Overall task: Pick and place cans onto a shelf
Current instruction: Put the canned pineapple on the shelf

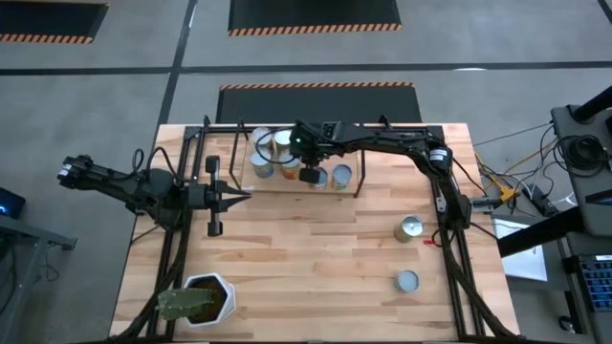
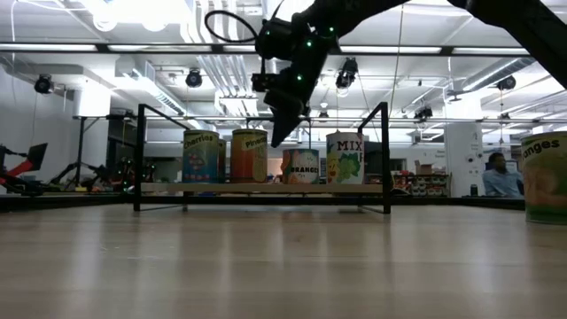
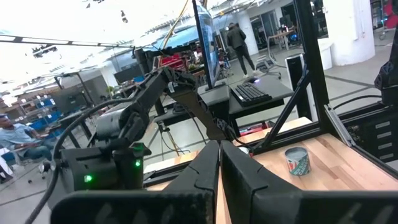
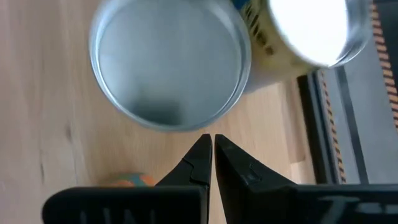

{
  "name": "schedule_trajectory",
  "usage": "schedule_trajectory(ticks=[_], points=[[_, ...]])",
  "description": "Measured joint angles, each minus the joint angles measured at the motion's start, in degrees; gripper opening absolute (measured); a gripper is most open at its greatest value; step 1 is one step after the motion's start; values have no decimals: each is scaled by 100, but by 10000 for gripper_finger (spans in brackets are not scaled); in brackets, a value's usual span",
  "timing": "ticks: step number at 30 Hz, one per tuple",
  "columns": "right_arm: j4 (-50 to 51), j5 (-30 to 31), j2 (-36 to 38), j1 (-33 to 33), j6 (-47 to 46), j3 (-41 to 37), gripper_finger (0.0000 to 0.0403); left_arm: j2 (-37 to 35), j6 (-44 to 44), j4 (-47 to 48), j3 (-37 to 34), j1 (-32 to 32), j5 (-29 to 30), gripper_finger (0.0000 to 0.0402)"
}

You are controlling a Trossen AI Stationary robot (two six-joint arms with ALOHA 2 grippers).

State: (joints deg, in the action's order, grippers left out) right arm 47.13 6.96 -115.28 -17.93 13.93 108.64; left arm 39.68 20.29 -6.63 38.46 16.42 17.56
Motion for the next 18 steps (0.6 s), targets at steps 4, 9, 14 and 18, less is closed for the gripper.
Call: schedule_trajectory(ticks=[4,9,14,18], points=[[-44,-37,1,17,-49,-59,9,0,0,0,0,0,-1,0],[-184,-455,2,85,-53,-83,9,0,0,0,0,-1,0,0],[-341,-455,4,237,18,-41,9,0,0,-4,0,0,0,0],[-518,-452,9,401,107,-20,9,0,0,-4,0,1,0,0]])
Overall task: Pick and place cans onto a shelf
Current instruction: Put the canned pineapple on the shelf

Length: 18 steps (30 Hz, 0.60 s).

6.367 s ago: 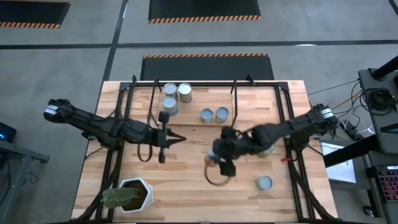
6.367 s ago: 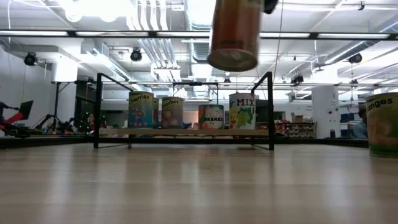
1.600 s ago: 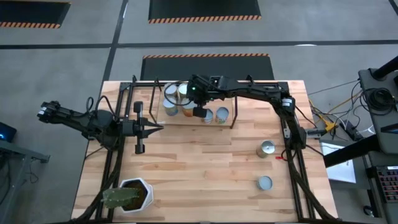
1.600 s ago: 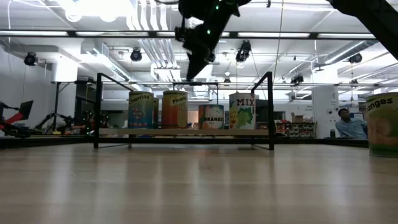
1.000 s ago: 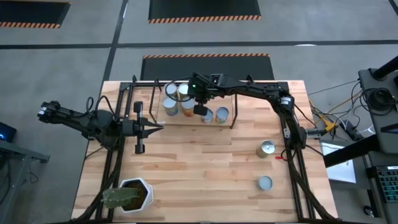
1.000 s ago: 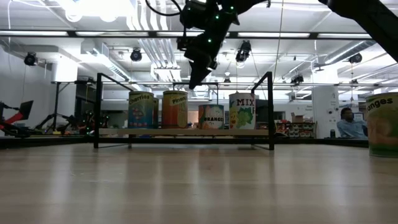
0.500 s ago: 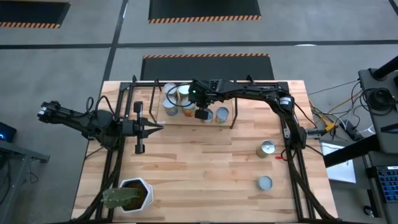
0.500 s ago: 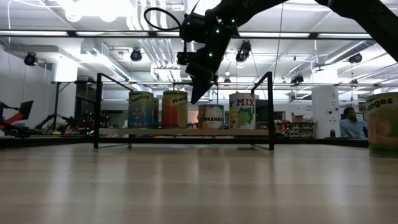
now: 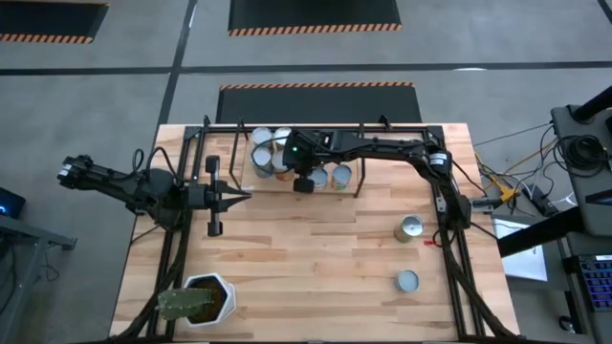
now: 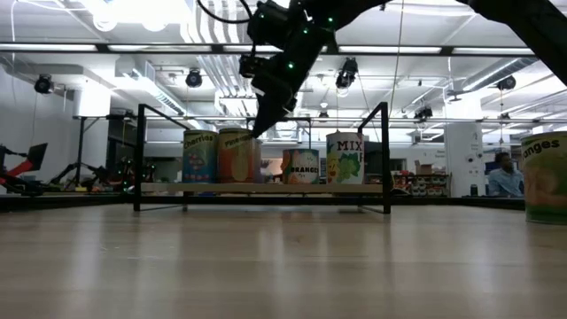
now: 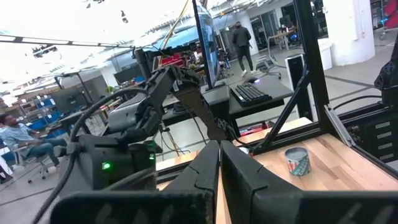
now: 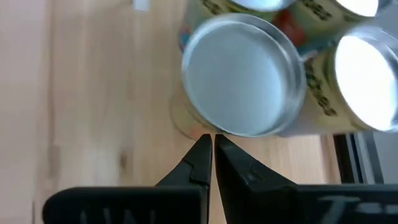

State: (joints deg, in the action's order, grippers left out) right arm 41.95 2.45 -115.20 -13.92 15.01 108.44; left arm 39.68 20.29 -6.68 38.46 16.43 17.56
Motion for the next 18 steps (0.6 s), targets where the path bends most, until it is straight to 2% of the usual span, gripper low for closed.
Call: schedule_trajectory(ticks=[10,18], points=[[-135,6,67,183,126,0,9,0,0,-2,0,0,0,0],[-1220,-63,153,127,170,0,9,0,0,-25,0,-1,0,0]])
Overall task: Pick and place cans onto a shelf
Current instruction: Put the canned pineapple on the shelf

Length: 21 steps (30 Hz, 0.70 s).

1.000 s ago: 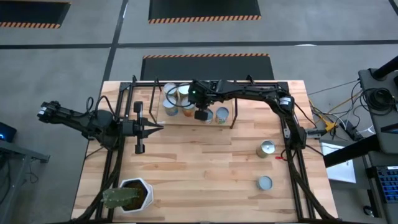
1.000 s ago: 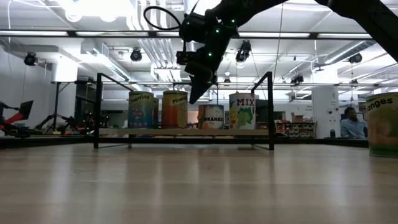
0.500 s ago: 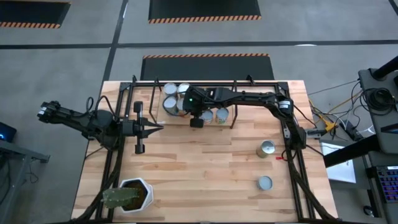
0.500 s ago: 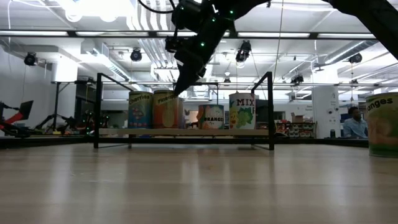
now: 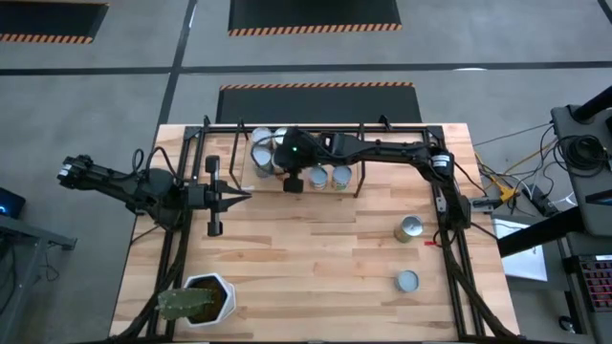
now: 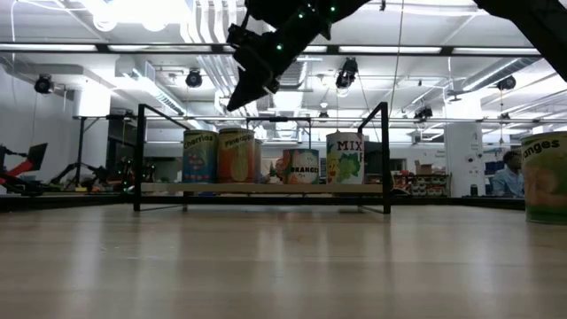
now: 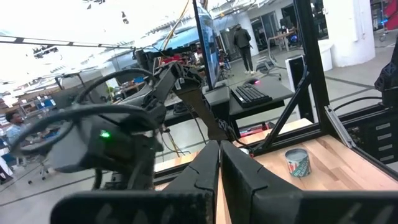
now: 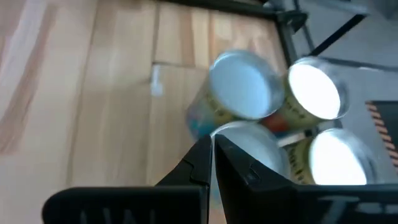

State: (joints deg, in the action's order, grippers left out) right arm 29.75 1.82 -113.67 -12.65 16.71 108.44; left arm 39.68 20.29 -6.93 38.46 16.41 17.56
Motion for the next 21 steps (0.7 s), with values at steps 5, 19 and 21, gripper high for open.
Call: schedule_trajectory(ticks=[5,19,21], points=[[-214,-65,-65,-171,28,-77,9,-2,0,3,0,-1,0,0],[-804,-26,-153,-249,-125,-662,9,0,0,7,0,0,-1,0],[-800,-37,-153,-280,-198,-662,9,0,0,5,0,-1,0,0]])
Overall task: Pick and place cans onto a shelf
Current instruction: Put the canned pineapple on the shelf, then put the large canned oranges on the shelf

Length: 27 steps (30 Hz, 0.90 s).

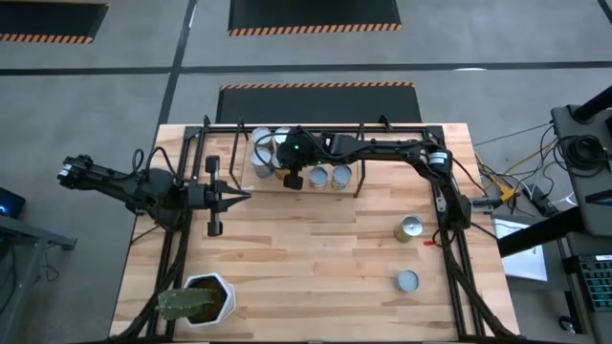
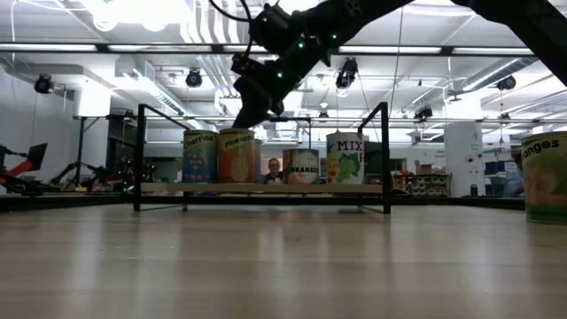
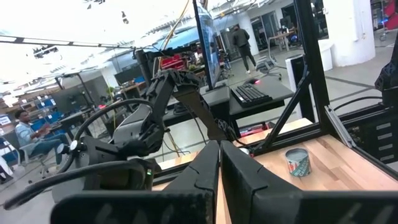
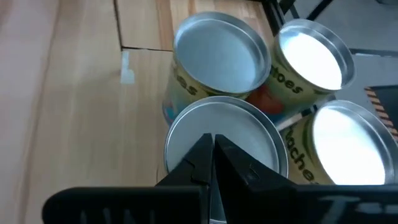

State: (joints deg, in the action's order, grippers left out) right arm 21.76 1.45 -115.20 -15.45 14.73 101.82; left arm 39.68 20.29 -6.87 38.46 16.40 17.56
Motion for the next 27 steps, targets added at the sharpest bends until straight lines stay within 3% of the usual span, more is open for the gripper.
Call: schedule_trajectory(ticks=[18,27], points=[[153,20,55,36,-19,240,9,0,0,4,0,2,0,0],[1537,20,1050,693,-538,817,9,26,-4,-20,0,0,0,0]])
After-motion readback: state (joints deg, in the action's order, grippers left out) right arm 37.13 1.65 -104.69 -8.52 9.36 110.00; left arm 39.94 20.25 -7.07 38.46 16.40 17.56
